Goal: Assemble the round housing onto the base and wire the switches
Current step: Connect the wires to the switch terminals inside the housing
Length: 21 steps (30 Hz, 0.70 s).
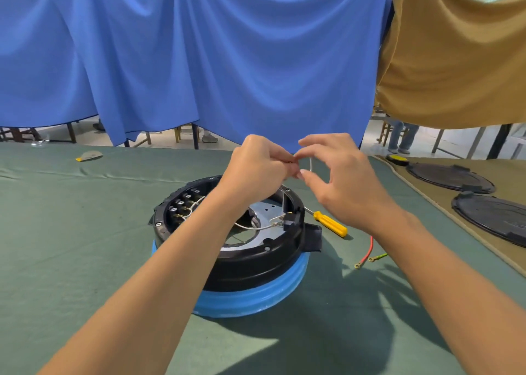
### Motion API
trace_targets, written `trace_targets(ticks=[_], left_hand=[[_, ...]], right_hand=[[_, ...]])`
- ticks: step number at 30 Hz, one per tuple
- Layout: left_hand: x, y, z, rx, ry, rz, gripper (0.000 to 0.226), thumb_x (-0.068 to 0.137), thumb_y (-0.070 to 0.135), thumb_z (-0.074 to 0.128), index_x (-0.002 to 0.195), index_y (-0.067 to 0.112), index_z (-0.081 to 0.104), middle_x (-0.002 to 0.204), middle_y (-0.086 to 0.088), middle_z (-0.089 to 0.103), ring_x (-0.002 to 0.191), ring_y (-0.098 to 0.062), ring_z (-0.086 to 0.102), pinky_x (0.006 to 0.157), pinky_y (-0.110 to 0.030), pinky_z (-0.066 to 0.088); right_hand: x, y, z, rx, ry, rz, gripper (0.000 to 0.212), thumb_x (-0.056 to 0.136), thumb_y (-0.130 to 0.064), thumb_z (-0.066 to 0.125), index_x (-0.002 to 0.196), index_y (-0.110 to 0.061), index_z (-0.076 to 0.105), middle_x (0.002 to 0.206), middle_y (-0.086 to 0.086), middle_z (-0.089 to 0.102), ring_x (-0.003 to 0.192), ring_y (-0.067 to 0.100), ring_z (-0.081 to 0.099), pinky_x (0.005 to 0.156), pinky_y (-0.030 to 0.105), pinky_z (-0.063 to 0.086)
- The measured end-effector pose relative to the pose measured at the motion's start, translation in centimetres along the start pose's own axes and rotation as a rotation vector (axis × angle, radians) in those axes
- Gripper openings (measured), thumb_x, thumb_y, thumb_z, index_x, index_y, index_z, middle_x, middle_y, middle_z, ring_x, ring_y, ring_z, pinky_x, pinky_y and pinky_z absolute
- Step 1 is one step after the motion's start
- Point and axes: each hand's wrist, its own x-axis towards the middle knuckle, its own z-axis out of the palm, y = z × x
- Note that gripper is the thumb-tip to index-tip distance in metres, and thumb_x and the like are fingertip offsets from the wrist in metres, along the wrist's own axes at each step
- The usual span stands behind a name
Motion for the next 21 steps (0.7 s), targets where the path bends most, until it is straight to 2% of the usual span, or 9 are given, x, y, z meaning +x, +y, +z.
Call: trace_targets(ticks=[2,4,6,7,8,11,14,17,21], left_hand=[[0.2,-0.3,-1.0,-0.003,-0.016,0.001,0.010,0.087,0.015,0.071,0.088,0.018,0.080,0.088,-0.010,0.076,0.096,-0.029,0.069,0.093,-0.045,0.053],[0.3,-0.8,-2.0,-0.012,-0.025,-0.005,0.008,0.088,0.019,0.072,0.088,0.019,0.081,0.085,-0.005,0.077,0.093,-0.022,0.070,0.093,-0.040,0.054],[0.4,-1.3,-2.9,0.006,-0.041,-0.005,0.010,0.089,0.022,0.072,0.087,0.018,0.081,0.082,-0.001,0.077,0.089,-0.016,0.072,0.089,-0.033,0.054],[0.4,-1.5,-3.4,0.006,-0.056,-0.003,0.011,0.089,0.021,0.071,0.087,0.017,0.081,0.081,-0.001,0.077,0.086,-0.014,0.073,0.089,-0.030,0.054],[0.4,-1.6,-3.8,-0.003,-0.070,-0.002,0.012,0.090,0.020,0.070,0.087,0.015,0.080,0.081,-0.001,0.077,0.085,-0.013,0.073,0.091,-0.030,0.054],[0.1,-2.3,-4.9,0.007,-0.056,0.015,0.012,0.090,0.019,0.070,0.087,0.013,0.080,0.078,0.001,0.077,0.081,-0.010,0.074,0.094,-0.037,0.055],[-0.4,-3.1,-5.6,0.062,-0.041,0.008,0.016,0.091,0.026,0.069,0.084,0.017,0.080,0.077,0.005,0.077,0.081,-0.011,0.073,0.091,-0.040,0.056],[-1.1,-4.5,-6.6,0.127,0.096,-0.015,0.022,0.093,0.032,0.064,0.082,0.020,0.078,0.079,0.003,0.076,0.086,-0.018,0.071,0.086,-0.041,0.056],[-2.5,-6.8,-7.5,0.165,0.398,-0.003,0.023,0.096,0.025,0.057,0.090,0.013,0.076,0.081,0.005,0.073,0.083,-0.016,0.067,0.077,-0.027,0.048]], right_hand=[[0.4,-0.9,0.6,-0.053,-0.035,-0.005,0.024,0.089,-0.018,0.066,0.113,-0.016,0.067,0.114,-0.004,0.065,0.115,0.019,0.048,0.099,0.034,0.032],[0.8,-1.7,1.1,-0.022,-0.022,0.027,0.022,0.090,-0.017,0.065,0.111,-0.019,0.069,0.101,-0.006,0.070,0.103,0.019,0.053,0.094,0.034,0.035],[1.1,-2.3,1.5,0.061,0.000,0.067,0.021,0.089,-0.014,0.065,0.108,-0.019,0.072,0.093,-0.006,0.072,0.087,0.010,0.053,0.086,0.019,0.039],[1.3,-2.5,1.6,0.106,0.005,0.093,0.019,0.089,-0.014,0.066,0.106,-0.018,0.074,0.092,-0.006,0.073,0.081,0.005,0.052,0.079,0.009,0.038],[1.5,-2.8,1.8,0.154,0.012,0.119,0.017,0.088,-0.014,0.068,0.102,-0.018,0.076,0.090,-0.005,0.075,0.078,0.004,0.055,0.074,0.004,0.039],[2.0,-3.8,2.3,0.225,0.040,0.148,0.012,0.086,-0.015,0.070,0.093,-0.018,0.079,0.081,-0.005,0.075,0.074,0.003,0.062,0.067,-0.001,0.040],[2.2,-4.7,2.9,0.241,-0.012,0.164,0.012,0.087,-0.013,0.068,0.092,-0.017,0.078,0.073,-0.010,0.069,0.066,0.002,0.063,0.063,-0.001,0.040],[2.3,-5.0,3.3,0.256,-0.094,0.228,0.012,0.087,-0.013,0.067,0.094,-0.016,0.077,0.072,-0.012,0.065,0.073,0.008,0.066,0.063,0.002,0.042],[2.2,-5.2,3.6,0.469,-0.179,0.338,0.009,0.087,-0.007,0.067,0.090,-0.013,0.074,0.075,-0.003,0.071,0.069,0.012,0.071,0.067,0.013,0.053]])
